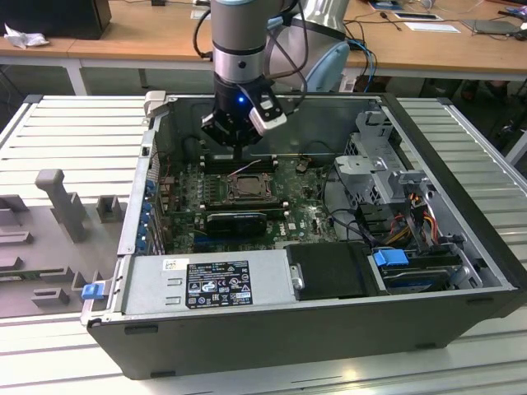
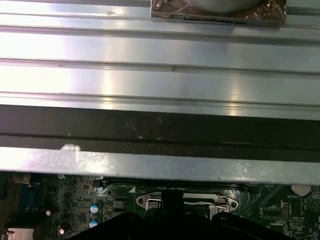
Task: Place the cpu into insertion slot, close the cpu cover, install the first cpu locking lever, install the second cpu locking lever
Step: 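Install the first cpu locking lever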
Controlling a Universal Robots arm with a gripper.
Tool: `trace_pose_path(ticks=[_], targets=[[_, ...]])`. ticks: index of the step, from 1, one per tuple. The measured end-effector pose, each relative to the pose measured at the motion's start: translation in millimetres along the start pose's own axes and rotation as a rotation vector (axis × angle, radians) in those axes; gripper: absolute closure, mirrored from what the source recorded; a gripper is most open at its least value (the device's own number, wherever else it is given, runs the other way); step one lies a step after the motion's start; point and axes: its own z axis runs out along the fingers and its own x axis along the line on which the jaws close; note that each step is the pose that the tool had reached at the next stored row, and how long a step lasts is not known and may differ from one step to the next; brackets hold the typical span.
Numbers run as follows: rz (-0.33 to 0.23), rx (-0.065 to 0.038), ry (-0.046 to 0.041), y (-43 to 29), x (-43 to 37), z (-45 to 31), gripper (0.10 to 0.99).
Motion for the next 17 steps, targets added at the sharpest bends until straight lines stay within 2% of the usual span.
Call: trace_pose_path(ticks=[3,12,17], targets=[[0.0,0.0,0.0,0.9,-5.0,3.9,0.98],[0.0,0.0,-0.0001,3.8,-17.5,8.1,0.98],[0.0,0.0,-0.0001,3.5,-21.2,10.6,0.98]])
